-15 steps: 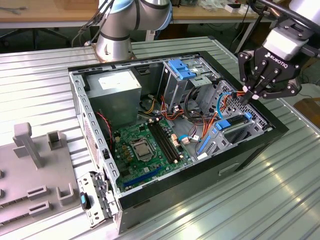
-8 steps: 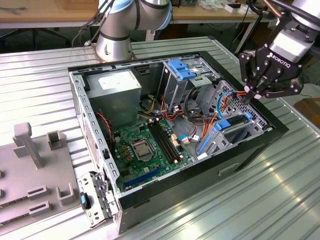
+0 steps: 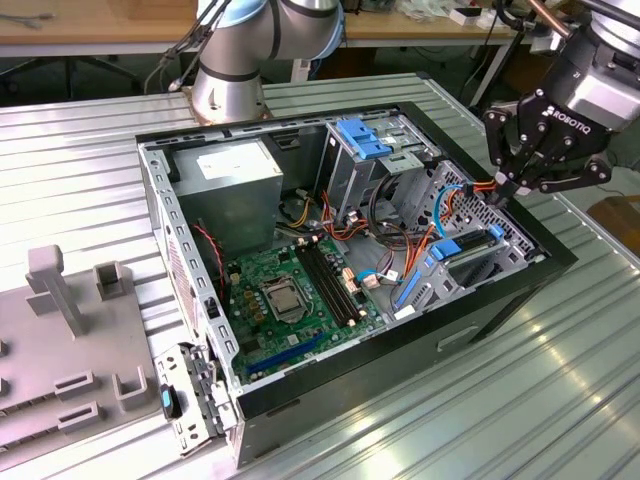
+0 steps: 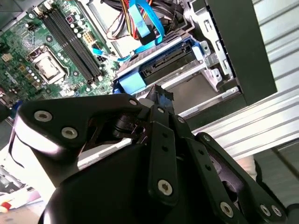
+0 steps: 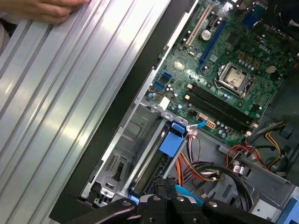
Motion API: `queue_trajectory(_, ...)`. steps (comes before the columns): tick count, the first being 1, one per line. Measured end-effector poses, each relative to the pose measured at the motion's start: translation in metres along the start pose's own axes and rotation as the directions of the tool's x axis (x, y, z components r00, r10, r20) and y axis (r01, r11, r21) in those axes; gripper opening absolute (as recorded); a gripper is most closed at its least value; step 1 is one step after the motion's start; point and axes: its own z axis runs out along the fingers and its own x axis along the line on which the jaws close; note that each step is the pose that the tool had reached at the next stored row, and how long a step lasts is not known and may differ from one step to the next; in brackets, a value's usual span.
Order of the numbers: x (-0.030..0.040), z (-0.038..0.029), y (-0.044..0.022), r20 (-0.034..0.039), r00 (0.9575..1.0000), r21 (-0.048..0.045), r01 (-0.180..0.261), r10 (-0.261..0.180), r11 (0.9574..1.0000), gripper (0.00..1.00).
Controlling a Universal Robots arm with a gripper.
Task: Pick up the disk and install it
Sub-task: 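Insert the first disk wire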
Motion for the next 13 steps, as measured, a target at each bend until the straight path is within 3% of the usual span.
queue_trajectory(7, 0.0046, 0.0006, -0.0196, 0.0002, 0.9999, -0.0005, 0.013, -0.013, 0.9999, 0.11)
queue_trajectory(9, 0.0027, 0.0011, -0.0253, 0.0003, 0.9999, -0.0006, 0.014, -0.014, 0.9999, 0.11)
queue_trajectory(13, -0.0116, 0.0047, -0.0403, 0.0003, 0.9999, -0.0006, 0.015, -0.015, 0.9999, 0.11)
